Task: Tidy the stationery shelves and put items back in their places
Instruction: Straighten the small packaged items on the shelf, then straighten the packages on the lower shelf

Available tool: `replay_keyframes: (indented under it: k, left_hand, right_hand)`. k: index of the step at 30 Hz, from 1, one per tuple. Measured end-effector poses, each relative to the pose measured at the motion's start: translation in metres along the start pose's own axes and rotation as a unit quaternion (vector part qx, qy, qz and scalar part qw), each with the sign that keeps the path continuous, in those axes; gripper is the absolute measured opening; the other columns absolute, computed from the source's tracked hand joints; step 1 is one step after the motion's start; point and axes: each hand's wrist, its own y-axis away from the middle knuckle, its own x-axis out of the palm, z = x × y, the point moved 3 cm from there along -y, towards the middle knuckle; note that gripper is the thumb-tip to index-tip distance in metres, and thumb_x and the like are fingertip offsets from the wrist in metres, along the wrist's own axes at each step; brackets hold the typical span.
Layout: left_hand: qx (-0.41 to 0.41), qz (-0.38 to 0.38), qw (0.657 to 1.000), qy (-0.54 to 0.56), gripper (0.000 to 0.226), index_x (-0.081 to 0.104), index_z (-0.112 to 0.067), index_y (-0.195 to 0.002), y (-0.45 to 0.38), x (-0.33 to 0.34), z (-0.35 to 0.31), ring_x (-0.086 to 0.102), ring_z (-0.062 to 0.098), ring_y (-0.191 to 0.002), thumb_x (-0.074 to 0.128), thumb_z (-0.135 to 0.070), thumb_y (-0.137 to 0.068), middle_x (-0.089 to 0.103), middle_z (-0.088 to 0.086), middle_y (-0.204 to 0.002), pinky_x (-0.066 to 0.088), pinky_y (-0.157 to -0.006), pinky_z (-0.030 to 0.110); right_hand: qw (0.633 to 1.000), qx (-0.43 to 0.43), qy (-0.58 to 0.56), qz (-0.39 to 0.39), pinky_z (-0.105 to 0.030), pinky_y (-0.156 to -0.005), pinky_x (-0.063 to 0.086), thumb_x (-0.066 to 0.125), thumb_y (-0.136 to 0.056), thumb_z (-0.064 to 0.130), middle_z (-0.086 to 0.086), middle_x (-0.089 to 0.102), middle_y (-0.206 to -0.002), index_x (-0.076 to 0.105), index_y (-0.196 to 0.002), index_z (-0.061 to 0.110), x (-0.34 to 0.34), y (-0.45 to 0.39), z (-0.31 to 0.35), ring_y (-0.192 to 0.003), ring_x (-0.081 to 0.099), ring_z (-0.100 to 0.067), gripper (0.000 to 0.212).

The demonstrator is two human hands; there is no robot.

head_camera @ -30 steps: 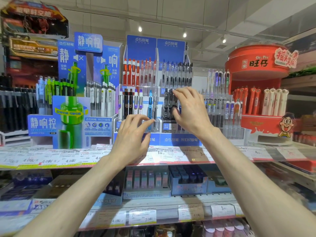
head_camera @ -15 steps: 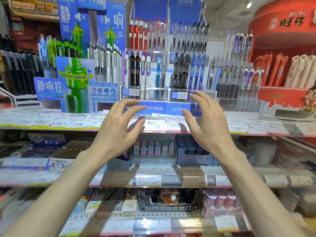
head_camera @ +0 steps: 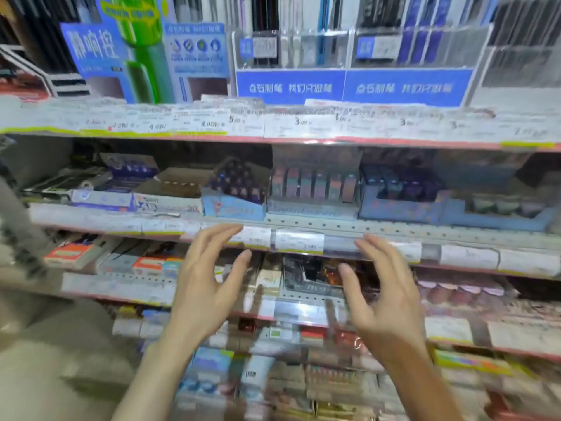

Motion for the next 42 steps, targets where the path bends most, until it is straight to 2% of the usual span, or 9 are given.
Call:
replay_keyframes:
  k: [5,10,14,20,25,28,34,40,42]
  left_hand:
    - [-0.147,0.038,0.988,0.036,0.035,0.058,-0.032,-0.125,0.055,0.005,0.029,0.057,0.006,-0.112,0.061,-0.04,-0.091,0.059,-0.012,-0.119,0.044,-0.092,0.015]
    - [-0.207,0.063,0.976,0.008,0.034,0.054,-0.044,-0.125,0.085,-0.009,0.059,0.059,0.008,-0.113,0.057,-0.05,-0.091,0.059,-0.022,-0.119,0.048,-0.098,0.039]
    - [-0.234,0.056,0.971,0.01,0.031,0.054,-0.05,-0.121,0.095,-0.027,0.077,0.059,0.005,-0.112,0.057,-0.051,-0.09,0.059,-0.025,-0.118,0.047,-0.097,0.033]
    - [-0.277,0.084,0.953,0.088,0.031,0.054,-0.044,-0.121,0.095,-0.066,0.118,0.056,-0.012,-0.097,0.06,-0.029,-0.094,0.061,-0.023,-0.111,0.045,-0.075,0.006]
    - [-0.247,0.074,0.964,0.071,0.03,0.049,-0.055,-0.116,0.095,-0.123,0.167,0.062,0.004,-0.092,0.058,-0.044,-0.088,0.064,-0.014,-0.11,0.05,-0.078,0.028]
    - [-0.23,0.063,0.97,0.041,0.032,0.052,-0.046,-0.121,0.095,-0.154,0.198,0.065,0.005,-0.092,0.054,-0.043,-0.089,0.065,-0.016,-0.108,0.051,-0.074,0.027]
    - [-0.262,0.077,0.96,0.064,0.032,0.059,-0.033,-0.124,0.091,-0.192,0.247,0.066,-0.004,-0.082,0.061,-0.03,-0.092,0.068,-0.019,-0.105,0.051,-0.061,0.016]
    - [-0.287,0.062,0.952,0.083,0.031,0.06,-0.029,-0.123,0.078,-0.196,0.273,0.066,-0.005,-0.08,0.062,-0.028,-0.093,0.07,-0.015,-0.101,0.045,-0.065,0.005]
    - [-0.304,0.042,0.949,0.078,0.029,0.061,-0.027,-0.122,0.07,-0.195,0.279,0.064,-0.005,-0.077,0.061,-0.024,-0.094,0.068,-0.013,-0.096,0.044,-0.061,0.006]
  right_hand:
    - [0.986,0.119,-0.029,0.117,-0.035,-0.097,0.049,0.056,-0.095,0.043,0.008,0.053,-0.134,0.054,-0.136,0.023,0.047,0.054,-0.029,-0.118,0.049,-0.003,0.046]
    - [0.972,0.158,-0.058,0.164,-0.025,-0.089,0.05,0.06,-0.092,0.043,0.012,0.055,-0.123,0.049,-0.132,0.033,0.069,0.088,-0.032,-0.107,0.056,0.0,0.043]
    - [0.964,0.19,-0.045,0.179,0.0,-0.075,0.043,0.06,-0.092,0.039,0.018,0.056,-0.114,0.052,-0.132,0.033,0.085,0.096,-0.021,-0.104,0.055,0.011,0.041]
    - [0.959,0.204,0.003,0.198,-0.02,-0.081,0.039,0.055,-0.096,0.045,0.023,0.051,-0.119,0.046,-0.132,0.042,0.119,0.104,0.021,-0.106,0.051,0.002,0.038]
    - [0.97,0.182,0.018,0.162,-0.028,-0.087,0.042,0.058,-0.091,0.042,0.016,0.057,-0.118,0.051,-0.123,0.041,0.167,0.113,0.075,-0.108,0.055,-0.006,0.032]
    - [0.973,0.165,0.038,0.155,-0.033,-0.084,0.05,0.059,-0.094,0.043,0.019,0.057,-0.117,0.055,-0.124,0.038,0.2,0.119,0.101,-0.108,0.054,-0.002,0.031]
    - [0.966,0.142,0.07,0.205,-0.002,-0.084,0.034,0.058,-0.096,0.036,0.02,0.054,-0.12,0.052,-0.129,0.037,0.251,0.12,0.144,-0.107,0.05,0.003,0.033]
    - [0.967,0.128,0.064,0.213,-0.019,-0.085,0.042,0.054,-0.097,0.042,0.022,0.052,-0.12,0.053,-0.128,0.036,0.278,0.1,0.144,-0.106,0.053,0.002,0.031]
    - [0.967,0.125,0.045,0.216,-0.015,-0.081,0.043,0.056,-0.097,0.038,0.024,0.053,-0.115,0.056,-0.126,0.032,0.292,0.093,0.142,-0.101,0.055,0.007,0.03]
